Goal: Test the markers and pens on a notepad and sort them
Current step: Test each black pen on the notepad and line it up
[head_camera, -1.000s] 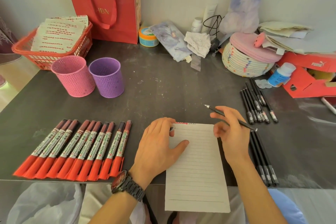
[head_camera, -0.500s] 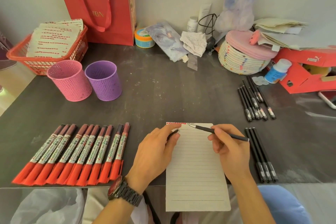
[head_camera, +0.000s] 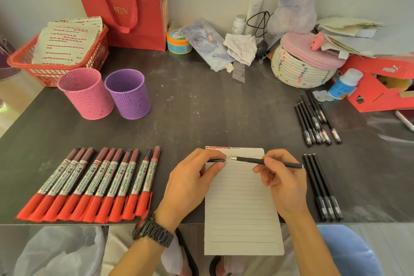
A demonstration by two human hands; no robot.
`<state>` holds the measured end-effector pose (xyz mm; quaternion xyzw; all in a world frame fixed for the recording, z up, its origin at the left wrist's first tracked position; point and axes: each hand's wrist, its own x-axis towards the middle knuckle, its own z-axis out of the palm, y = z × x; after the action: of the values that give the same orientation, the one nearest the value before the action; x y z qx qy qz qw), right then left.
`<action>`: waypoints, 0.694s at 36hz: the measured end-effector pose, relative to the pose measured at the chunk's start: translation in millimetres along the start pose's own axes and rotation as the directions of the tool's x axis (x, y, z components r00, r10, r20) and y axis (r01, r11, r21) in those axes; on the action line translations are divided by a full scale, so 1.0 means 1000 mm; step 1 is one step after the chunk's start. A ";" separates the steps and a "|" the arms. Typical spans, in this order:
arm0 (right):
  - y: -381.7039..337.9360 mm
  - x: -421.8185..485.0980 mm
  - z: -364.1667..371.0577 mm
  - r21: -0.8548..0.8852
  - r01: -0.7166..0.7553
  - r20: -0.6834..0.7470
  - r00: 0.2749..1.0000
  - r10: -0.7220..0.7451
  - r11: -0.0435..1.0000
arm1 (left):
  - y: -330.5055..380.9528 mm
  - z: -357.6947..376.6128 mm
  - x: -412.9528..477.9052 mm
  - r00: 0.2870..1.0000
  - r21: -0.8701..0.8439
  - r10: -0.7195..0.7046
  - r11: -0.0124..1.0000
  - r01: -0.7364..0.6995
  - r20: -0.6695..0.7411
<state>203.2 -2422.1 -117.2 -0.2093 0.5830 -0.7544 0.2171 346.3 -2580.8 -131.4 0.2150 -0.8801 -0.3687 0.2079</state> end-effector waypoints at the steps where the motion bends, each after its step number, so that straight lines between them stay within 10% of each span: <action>1: 0.000 0.000 0.000 -0.014 0.004 0.012 1.000 -0.004 1.000 | 0.000 0.000 0.000 1.000 -0.001 0.004 1.000 -0.004 0.001; 25: 0.001 -0.002 0.001 -0.173 0.049 0.011 0.999 -0.047 0.984 | 0.003 -0.003 0.000 1.000 -0.037 0.003 0.999 -0.003 0.000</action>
<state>205.4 -2421.9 -117.6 -0.2439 0.6405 -0.7052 0.1818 347.4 -2580.1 -127.3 0.2099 -0.8734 -0.3848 0.2121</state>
